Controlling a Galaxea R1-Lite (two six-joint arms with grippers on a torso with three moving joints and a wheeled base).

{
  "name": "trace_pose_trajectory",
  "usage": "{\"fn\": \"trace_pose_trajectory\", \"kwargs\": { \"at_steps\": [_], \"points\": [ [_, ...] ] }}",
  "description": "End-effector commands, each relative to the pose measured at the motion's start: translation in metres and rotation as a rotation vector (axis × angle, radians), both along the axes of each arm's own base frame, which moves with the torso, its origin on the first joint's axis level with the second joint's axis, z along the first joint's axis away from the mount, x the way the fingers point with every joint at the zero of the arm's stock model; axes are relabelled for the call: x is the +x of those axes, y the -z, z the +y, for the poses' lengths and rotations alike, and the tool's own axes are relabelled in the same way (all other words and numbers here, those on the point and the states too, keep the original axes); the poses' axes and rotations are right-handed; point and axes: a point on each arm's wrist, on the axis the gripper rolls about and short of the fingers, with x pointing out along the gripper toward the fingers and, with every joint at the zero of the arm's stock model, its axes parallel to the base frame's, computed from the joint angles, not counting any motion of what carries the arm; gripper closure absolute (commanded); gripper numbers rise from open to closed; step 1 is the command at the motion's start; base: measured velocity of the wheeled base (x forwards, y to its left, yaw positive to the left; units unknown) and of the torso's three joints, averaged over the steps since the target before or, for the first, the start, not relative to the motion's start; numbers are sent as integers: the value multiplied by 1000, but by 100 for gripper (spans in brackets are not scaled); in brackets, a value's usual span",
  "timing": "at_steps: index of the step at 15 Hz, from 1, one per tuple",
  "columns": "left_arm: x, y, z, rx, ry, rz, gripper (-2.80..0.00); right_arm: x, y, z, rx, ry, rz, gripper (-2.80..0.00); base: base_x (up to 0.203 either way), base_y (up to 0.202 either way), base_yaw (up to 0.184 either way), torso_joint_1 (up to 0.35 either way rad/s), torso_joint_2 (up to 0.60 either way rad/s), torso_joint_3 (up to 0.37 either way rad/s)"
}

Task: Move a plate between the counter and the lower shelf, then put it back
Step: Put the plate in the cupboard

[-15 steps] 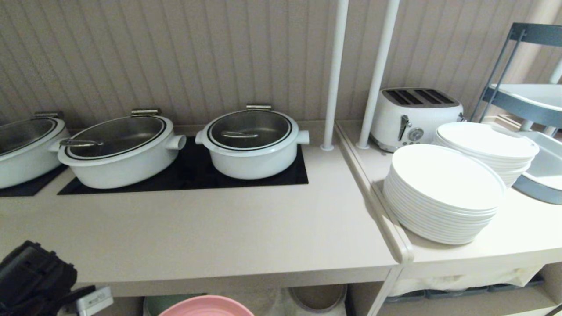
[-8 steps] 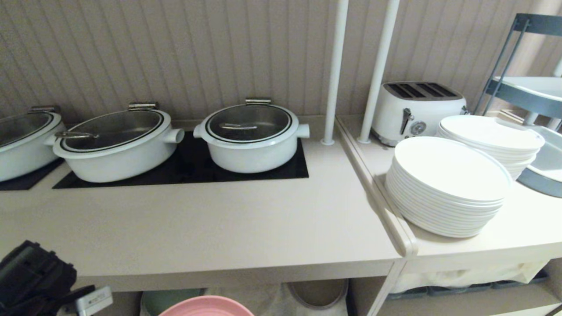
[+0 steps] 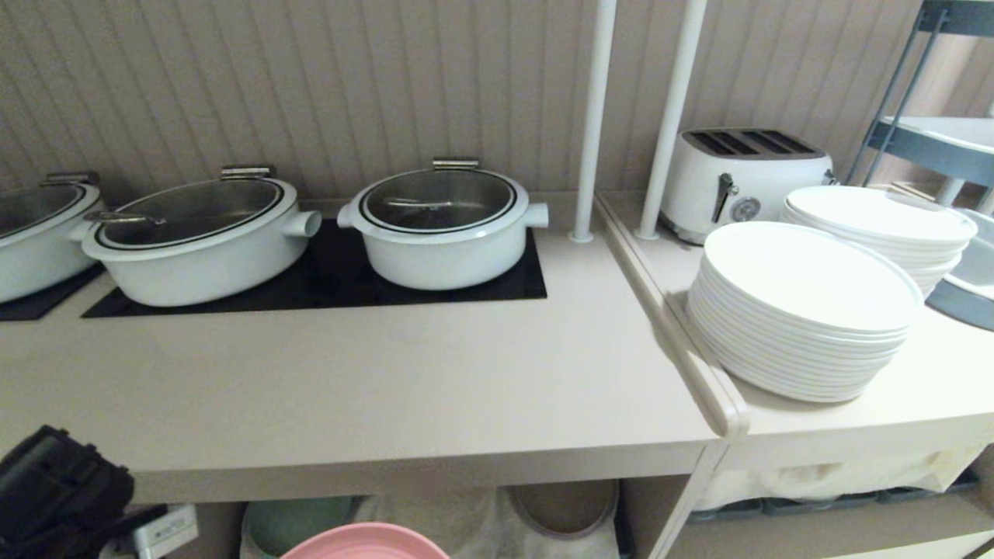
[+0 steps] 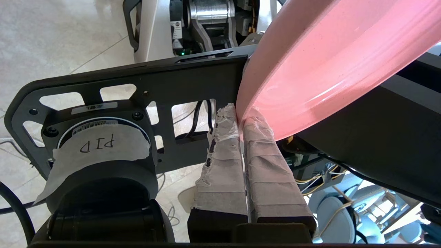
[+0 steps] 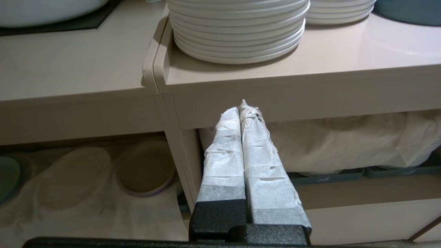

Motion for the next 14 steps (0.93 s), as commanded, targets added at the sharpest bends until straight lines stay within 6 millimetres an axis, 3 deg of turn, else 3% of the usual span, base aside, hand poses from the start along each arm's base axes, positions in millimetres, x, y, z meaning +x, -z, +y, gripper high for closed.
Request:
{"fn": "trace_pose_trajectory", "kwargs": {
  "at_steps": [1,8,14],
  "points": [
    [0,0,0,-1,-3,3,0,0,0,0,0,-1,1,0,0,0,0,-149,330,159],
    [-1,0,0,-1,-3,4,0,0,0,0,0,-2,1,0,0,0,0,-164,352,185],
    [-2,-1,1,-3,-4,-1,0,0,0,0,0,-2,1,0,0,0,0,-240,521,279]
  ]
}}
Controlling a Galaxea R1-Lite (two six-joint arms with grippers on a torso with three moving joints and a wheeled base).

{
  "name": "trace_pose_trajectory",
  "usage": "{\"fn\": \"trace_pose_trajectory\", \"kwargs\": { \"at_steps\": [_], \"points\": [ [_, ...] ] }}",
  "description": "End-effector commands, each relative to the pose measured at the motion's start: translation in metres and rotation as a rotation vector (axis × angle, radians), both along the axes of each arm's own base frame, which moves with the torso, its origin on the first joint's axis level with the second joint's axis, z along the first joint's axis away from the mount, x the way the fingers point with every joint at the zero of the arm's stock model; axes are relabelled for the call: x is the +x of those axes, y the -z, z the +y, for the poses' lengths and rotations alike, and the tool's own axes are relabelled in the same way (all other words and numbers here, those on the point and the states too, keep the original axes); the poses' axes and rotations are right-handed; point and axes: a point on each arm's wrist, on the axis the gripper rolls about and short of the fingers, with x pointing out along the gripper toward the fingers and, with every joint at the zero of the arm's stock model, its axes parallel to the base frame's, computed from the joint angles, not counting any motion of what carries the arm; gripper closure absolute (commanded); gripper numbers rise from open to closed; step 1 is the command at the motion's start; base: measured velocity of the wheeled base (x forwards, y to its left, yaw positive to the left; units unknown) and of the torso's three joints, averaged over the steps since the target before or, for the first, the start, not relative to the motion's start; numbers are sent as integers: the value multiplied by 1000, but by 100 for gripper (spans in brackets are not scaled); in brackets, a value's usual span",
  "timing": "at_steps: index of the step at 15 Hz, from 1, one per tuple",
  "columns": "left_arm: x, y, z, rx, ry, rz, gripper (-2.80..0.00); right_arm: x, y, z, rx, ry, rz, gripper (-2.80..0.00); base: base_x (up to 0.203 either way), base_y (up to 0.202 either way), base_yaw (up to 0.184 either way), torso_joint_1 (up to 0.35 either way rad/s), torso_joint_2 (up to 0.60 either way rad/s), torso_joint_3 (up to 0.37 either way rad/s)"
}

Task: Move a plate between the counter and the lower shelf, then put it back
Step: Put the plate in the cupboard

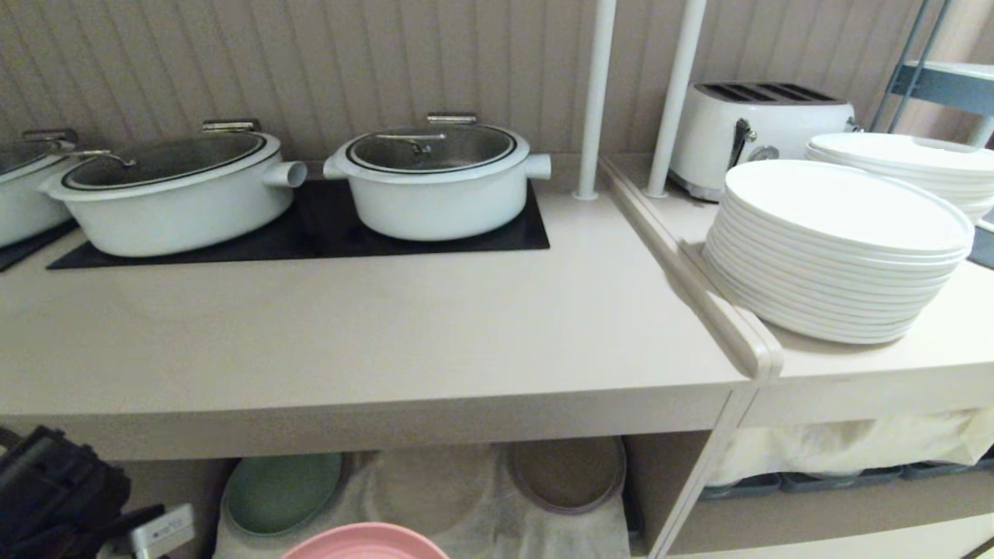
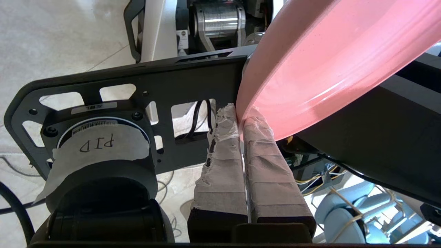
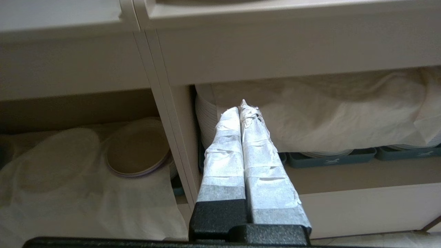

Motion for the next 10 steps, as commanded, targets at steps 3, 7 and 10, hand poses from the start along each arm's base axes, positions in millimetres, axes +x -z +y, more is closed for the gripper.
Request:
{"fn": "trace_pose_trajectory", "kwargs": {
  "at_steps": [3,7,10],
  "points": [
    [-1,0,0,0,-2,4,0,0,0,0,0,0,1,0,0,0,0,-244,543,299],
    [-1,0,0,1,-2,4,0,0,0,0,0,0,1,0,0,0,0,-231,520,290],
    [-1,0,0,1,-2,4,0,0,0,0,0,0,1,0,0,0,0,-215,508,288]
  ]
}}
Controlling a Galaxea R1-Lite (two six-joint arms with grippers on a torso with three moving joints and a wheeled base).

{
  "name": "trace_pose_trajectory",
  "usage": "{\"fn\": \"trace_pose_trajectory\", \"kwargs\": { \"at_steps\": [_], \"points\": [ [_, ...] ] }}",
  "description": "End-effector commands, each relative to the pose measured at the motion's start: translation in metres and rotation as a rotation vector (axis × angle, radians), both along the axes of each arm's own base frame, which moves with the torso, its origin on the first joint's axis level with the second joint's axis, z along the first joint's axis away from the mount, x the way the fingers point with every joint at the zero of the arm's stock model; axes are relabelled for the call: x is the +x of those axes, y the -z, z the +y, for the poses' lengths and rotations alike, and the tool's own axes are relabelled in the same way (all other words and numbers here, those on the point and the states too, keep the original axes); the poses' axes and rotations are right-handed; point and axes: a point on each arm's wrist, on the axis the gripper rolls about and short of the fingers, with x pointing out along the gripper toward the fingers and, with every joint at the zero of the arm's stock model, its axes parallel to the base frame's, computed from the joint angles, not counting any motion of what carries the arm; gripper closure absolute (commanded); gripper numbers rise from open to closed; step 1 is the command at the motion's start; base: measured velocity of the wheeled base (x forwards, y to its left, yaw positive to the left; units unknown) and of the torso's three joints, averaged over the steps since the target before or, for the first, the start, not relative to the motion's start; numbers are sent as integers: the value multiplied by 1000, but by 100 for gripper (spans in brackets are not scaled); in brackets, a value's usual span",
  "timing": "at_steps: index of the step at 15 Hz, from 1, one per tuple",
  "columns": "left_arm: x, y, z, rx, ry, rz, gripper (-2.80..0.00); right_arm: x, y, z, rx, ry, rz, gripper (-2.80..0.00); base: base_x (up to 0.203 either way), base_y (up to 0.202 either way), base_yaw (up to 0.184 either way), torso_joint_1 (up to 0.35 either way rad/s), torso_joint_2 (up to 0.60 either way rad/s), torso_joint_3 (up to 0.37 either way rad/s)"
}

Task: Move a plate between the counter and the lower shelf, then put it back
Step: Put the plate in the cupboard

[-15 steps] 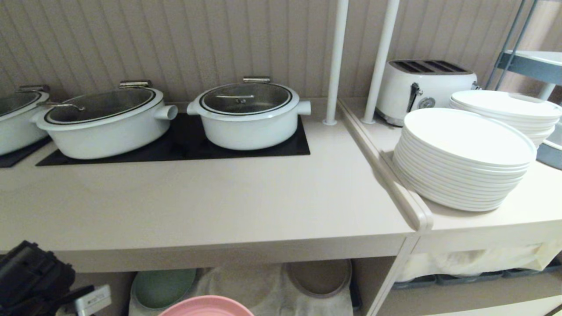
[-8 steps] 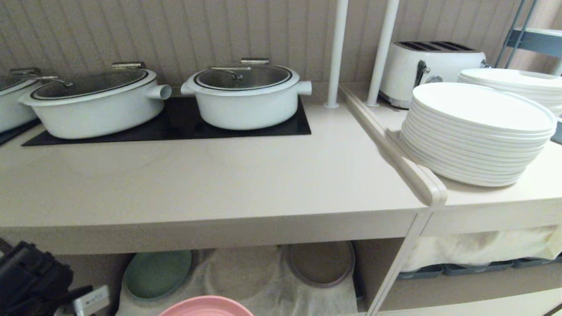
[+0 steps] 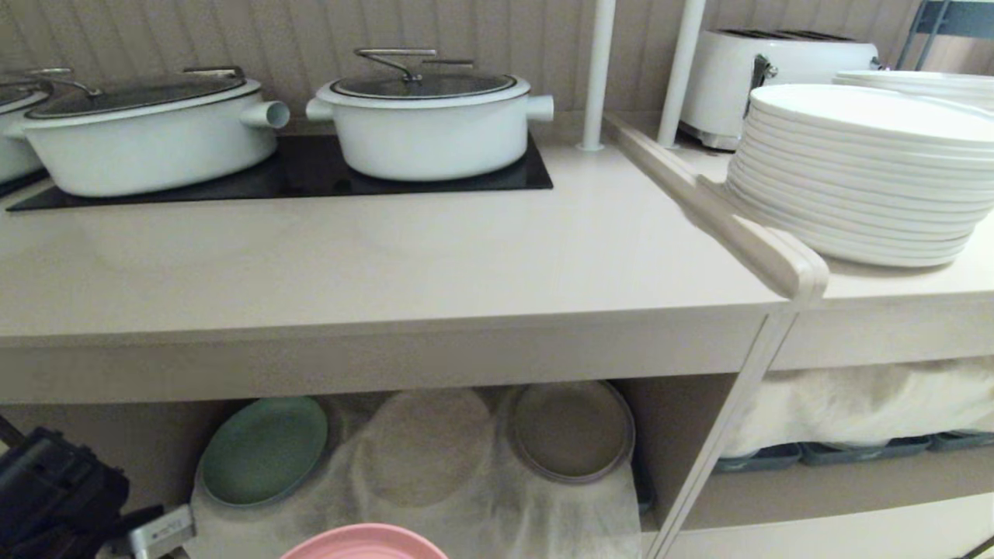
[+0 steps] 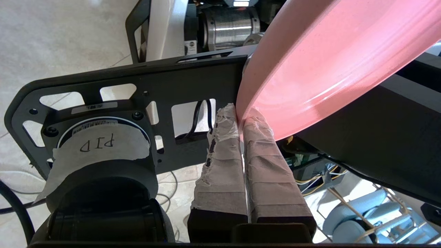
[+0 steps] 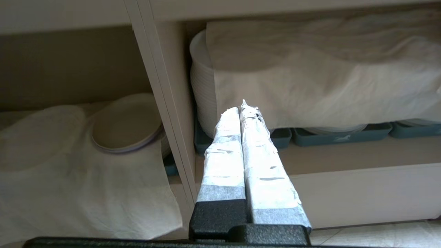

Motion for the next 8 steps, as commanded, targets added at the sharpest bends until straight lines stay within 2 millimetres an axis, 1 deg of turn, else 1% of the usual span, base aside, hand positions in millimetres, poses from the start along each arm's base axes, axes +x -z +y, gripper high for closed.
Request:
{"fn": "trace_pose_trajectory", "kwargs": {
  "at_steps": [1,8],
  "points": [
    [0,0,0,-1,-2,5,0,0,0,0,0,0,1,0,0,0,0,-199,479,276],
    [0,0,0,-1,-2,5,0,0,0,0,0,0,1,0,0,0,0,-183,468,287]
  ]
}}
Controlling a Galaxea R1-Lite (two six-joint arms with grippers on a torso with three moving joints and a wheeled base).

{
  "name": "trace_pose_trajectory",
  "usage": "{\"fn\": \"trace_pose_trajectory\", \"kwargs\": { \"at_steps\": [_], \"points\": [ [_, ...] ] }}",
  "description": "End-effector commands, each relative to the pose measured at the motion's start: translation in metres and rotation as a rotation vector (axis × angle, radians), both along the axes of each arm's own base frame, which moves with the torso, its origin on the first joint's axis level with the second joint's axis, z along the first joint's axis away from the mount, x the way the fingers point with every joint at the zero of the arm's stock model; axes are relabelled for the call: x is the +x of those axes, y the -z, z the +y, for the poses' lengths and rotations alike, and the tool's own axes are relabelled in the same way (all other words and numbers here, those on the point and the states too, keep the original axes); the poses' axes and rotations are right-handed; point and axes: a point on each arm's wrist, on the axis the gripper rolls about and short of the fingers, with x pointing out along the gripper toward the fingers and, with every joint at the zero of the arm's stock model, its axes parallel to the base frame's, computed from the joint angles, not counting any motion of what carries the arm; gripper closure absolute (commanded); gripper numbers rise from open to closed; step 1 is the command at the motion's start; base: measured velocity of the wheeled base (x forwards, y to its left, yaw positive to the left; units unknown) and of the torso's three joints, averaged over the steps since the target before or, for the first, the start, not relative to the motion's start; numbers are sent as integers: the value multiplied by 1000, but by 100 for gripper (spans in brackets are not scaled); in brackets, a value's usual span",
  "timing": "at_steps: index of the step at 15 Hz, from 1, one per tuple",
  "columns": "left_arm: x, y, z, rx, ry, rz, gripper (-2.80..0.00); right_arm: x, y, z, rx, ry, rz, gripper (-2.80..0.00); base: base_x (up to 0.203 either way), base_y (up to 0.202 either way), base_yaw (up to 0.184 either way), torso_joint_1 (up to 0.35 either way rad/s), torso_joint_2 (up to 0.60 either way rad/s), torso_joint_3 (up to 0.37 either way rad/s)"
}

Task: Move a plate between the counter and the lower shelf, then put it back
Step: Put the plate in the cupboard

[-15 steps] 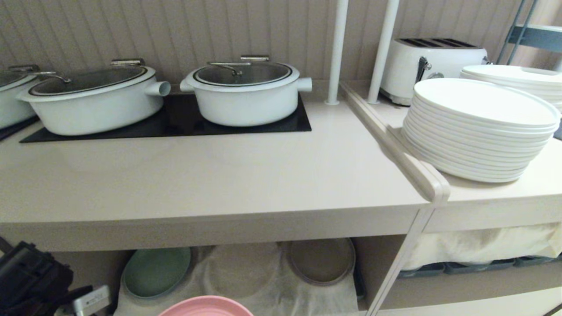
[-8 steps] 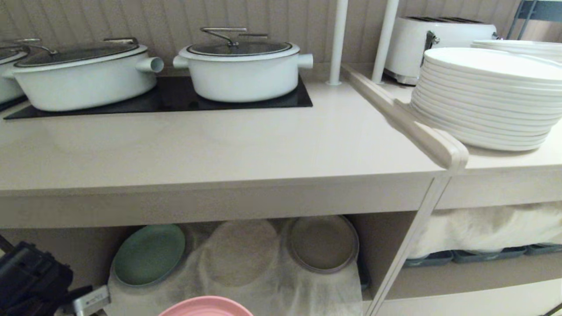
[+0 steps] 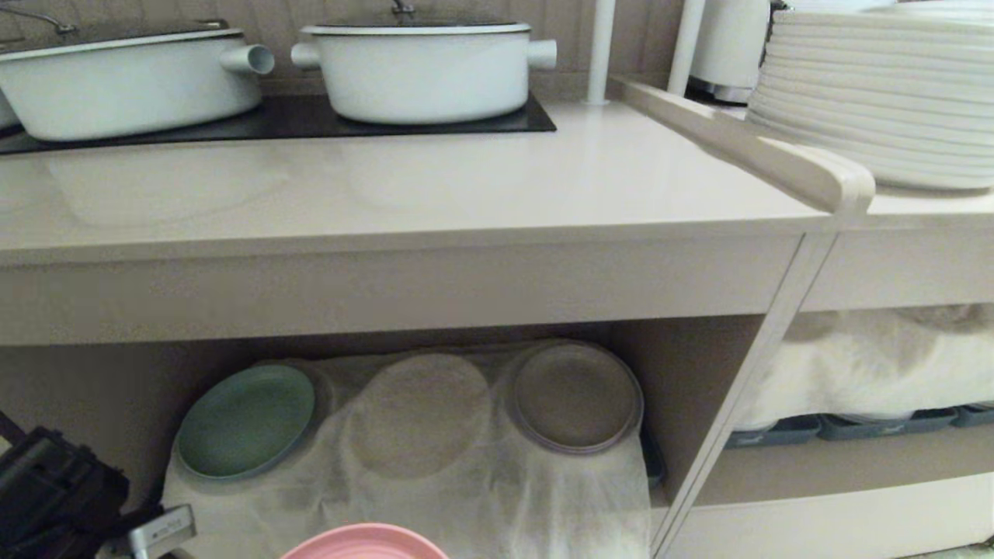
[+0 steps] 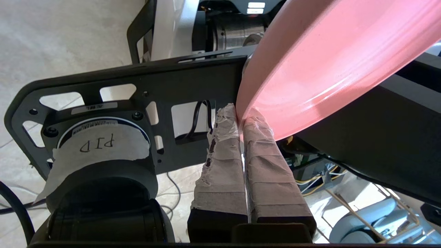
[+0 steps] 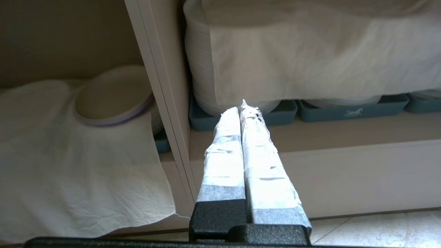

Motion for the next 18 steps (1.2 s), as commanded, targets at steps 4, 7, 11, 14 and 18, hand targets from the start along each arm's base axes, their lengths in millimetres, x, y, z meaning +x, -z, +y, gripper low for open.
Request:
{"fn": "trace_pose_trajectory", "kwargs": {
  "at_steps": [4,7,11,14,18],
  "points": [
    [0,0,0,0,-2,7,0,0,0,0,0,0,1,0,0,0,0,-153,452,303],
    [-1,1,0,1,-2,9,0,0,0,0,0,0,1,0,0,0,0,-114,415,298],
    [-1,1,0,1,-3,9,0,0,0,0,0,-1,1,0,0,0,0,-23,100,74],
    [-1,1,0,1,-3,9,0,0,0,0,0,0,1,0,0,0,0,0,0,0],
    [-1,1,0,1,-4,11,0,0,0,0,0,0,1,0,0,0,0,0,0,0]
  ]
}}
